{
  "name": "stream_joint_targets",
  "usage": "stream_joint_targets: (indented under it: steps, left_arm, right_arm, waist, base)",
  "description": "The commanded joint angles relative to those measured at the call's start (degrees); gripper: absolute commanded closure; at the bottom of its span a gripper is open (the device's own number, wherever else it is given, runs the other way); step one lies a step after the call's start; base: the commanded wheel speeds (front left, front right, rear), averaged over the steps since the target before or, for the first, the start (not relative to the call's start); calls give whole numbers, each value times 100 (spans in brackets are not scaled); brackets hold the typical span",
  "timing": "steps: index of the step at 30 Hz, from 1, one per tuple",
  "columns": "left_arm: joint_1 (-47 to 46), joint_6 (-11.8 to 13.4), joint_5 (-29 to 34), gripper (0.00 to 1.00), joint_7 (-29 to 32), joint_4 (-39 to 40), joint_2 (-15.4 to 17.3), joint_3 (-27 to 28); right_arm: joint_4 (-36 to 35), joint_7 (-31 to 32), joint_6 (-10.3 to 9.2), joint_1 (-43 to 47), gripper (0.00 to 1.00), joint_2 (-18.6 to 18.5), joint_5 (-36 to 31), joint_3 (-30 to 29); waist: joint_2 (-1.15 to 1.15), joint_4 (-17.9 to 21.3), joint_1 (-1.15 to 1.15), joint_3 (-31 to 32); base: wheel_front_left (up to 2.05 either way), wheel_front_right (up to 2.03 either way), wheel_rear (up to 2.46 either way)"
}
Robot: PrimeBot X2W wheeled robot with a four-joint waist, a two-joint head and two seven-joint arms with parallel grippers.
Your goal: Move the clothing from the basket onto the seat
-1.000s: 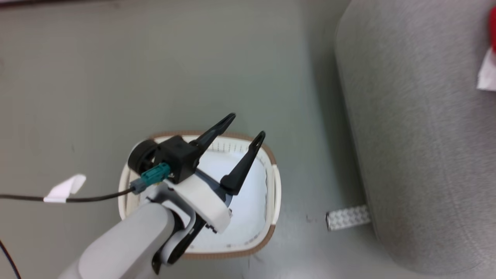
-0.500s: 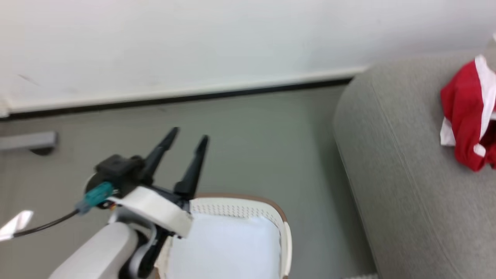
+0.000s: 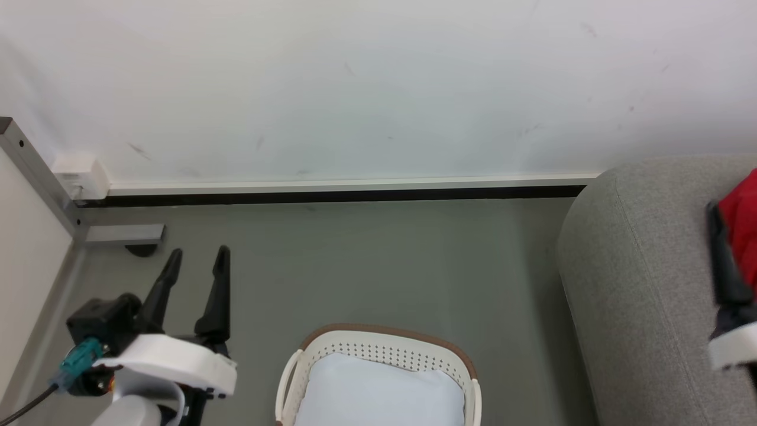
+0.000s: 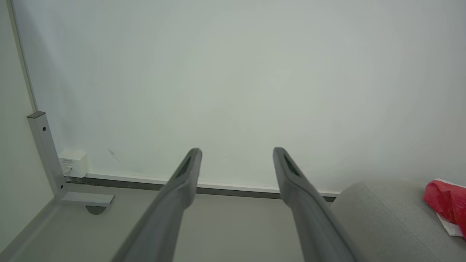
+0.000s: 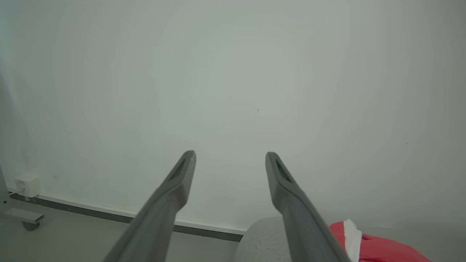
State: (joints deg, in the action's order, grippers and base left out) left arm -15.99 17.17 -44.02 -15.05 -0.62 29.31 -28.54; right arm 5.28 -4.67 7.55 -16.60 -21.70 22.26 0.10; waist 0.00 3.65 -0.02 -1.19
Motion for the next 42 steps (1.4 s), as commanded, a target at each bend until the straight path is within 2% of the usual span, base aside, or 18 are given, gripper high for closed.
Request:
stream_joint_targets:
  steps: [1, 5, 8, 11, 16, 27, 40, 41, 42]
  left_arm:
    - [204, -58, 192, 0, -11, -17, -76, 178]
    - [643, -226, 529, 0, -10, -82, -335, 556]
    - [1028, -488, 710, 0, -10, -183, -624, 879]
    - [1349, -724, 956, 0, -10, -367, -901, 1296]
    - [1678, -1018, 1587, 0, -11, -550, -1246, 1655]
    - [1694, -1540, 2357, 0, -11, -853, -1767, 2193]
    - [1714, -1882, 2808, 0, -12, -1022, -2155, 2652]
    - [1712, -1907, 2816, 100, -12, -1039, -2176, 2674]
    - [1712, -1907, 2816, 100, -12, -1039, -2176, 2674]
  right_arm:
    - [-61, -168, -12, 343, 0, 186, -148, 48]
    - [-17, -560, -12, 925, 0, 606, -431, 133]
    - [119, -789, -12, 1294, 0, 954, -449, 173]
    - [240, -952, -12, 1544, 0, 1190, -531, 250]
    - [449, -1042, -12, 1690, 0, 1423, -768, 428]
    - [521, -1054, -12, 1460, 0, 1619, -866, 405]
    - [499, -1056, -12, 1451, 0, 1656, -823, 459]
    - [502, -1056, -12, 1446, 100, 1652, -814, 461]
    - [502, -1056, -12, 1446, 100, 1652, -814, 461]
  waist:
    - [0, -33, 2, 38]
    - [0, -36, 2, 60]
    - [0, -37, 2, 95]
    - [0, -29, 2, 115]
    - [0, -6, 2, 112]
    - [0, -3, 2, 139]
    - [0, -18, 2, 138]
    - [0, -20, 2, 137]
    - [0, -20, 2, 137]
  base:
    - [0, 0, 0]
    - [0, 0, 0]
    - [0, 0, 0]
    - [0, 0, 0]
    - [0, 0, 0]
    - [0, 0, 0]
    - [0, 0, 0]
    - [0, 0, 0]
    - [0, 0, 0]
